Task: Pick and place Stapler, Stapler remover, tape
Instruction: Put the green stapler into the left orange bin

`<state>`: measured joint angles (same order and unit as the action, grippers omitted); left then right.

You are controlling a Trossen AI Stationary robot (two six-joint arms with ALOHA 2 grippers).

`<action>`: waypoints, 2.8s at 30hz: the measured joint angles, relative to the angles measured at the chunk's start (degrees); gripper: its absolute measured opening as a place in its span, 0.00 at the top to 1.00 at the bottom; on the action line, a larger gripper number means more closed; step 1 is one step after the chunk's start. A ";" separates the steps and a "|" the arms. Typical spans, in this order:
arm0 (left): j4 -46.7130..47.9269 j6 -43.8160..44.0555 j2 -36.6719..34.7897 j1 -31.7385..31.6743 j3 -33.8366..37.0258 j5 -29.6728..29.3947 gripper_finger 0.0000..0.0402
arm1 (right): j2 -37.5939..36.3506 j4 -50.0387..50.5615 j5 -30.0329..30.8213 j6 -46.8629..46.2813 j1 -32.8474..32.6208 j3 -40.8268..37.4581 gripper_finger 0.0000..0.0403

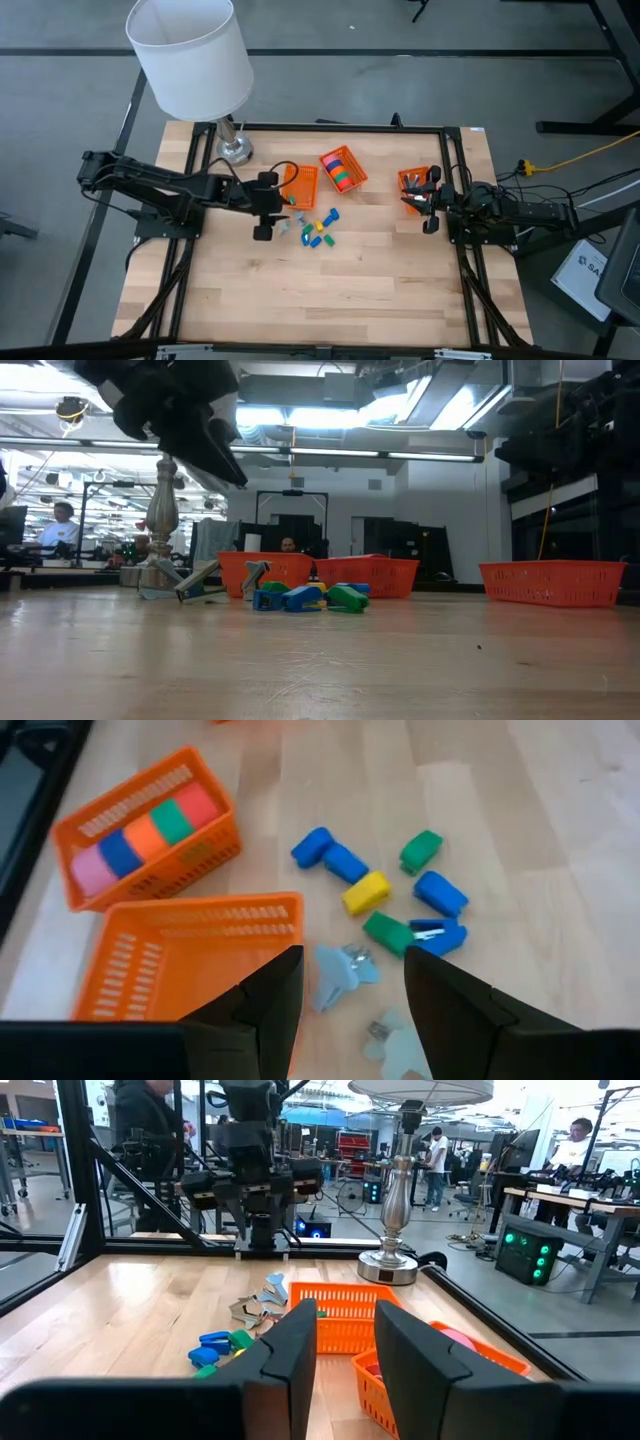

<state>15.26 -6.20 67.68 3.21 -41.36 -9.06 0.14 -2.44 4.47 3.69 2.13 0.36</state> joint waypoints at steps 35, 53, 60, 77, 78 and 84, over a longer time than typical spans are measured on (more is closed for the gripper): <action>-25.69 -2.45 23.08 5.22 0.02 -0.47 0.57 | 0.00 -0.02 0.00 -0.08 0.00 0.00 0.73; -20.80 4.52 27.23 4.56 0.00 -8.45 0.57 | 0.00 0.00 0.00 0.01 -0.02 0.00 0.73; -12.87 9.14 26.55 4.56 -0.15 -11.94 0.57 | 0.00 -0.02 0.00 -0.01 -0.02 0.00 0.73; -1.19 16.62 25.30 5.36 -0.13 -10.37 0.57 | 0.00 -0.01 -0.01 -0.23 -0.02 0.00 0.73; -0.31 16.62 24.87 5.61 -0.13 -10.09 0.57 | 0.00 -0.01 0.00 -0.19 -0.01 0.00 0.73; 1.26 16.55 20.48 6.92 0.07 -9.51 0.57 | 0.00 -0.02 -0.02 -0.18 -0.01 0.00 0.73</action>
<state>16.53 10.35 88.16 10.13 -41.30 -18.56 0.14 -2.46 4.45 3.51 2.12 0.36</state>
